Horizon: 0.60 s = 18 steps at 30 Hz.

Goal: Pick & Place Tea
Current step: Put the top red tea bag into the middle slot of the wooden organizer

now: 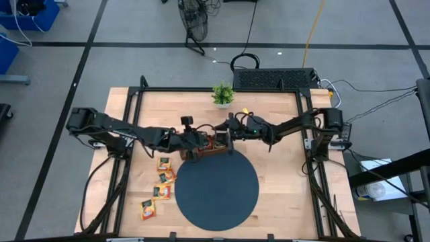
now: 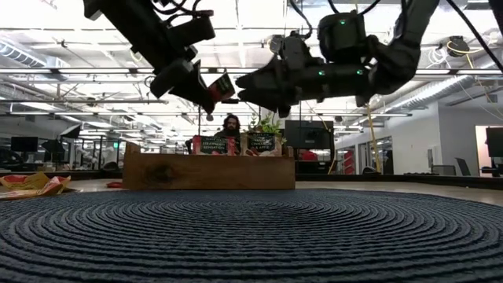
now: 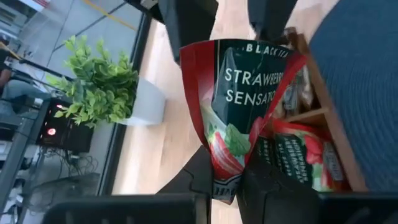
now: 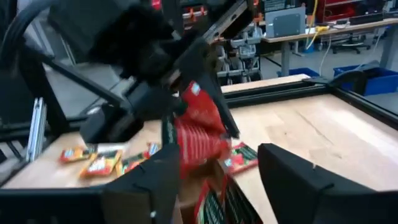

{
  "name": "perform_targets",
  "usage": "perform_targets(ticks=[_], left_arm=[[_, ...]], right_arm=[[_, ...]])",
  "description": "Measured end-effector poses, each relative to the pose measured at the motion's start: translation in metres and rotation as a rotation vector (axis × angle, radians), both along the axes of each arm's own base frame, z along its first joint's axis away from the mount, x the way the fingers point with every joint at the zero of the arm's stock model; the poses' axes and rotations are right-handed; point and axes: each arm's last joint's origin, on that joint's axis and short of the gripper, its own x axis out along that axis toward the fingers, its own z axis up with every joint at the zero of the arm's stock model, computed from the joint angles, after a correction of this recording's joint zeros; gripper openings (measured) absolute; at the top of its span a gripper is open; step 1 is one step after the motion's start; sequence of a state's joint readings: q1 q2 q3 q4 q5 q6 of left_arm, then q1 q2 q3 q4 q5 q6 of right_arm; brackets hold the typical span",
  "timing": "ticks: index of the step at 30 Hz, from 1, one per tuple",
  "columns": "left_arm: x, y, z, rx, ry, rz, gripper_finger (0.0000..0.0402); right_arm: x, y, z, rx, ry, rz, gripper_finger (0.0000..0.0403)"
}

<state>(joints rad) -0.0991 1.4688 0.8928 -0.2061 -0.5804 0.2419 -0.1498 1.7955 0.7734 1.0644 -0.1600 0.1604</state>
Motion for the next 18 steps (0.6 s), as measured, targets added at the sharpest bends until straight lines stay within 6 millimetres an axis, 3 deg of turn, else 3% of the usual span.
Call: perform_targets(ticks=[7, 18], left_arm=[[0.000, 0.008, -0.001, 0.002, 0.012, 0.027, 0.0042], [0.002, 0.008, 0.001, 0.005, -0.008, 0.011, 0.0042]], right_arm=[[0.017, 0.012, 0.001, 0.014, 0.018, 0.065, 0.0212], [0.018, 0.010, -0.003, -0.049, 0.085, -0.012, 0.0162]])
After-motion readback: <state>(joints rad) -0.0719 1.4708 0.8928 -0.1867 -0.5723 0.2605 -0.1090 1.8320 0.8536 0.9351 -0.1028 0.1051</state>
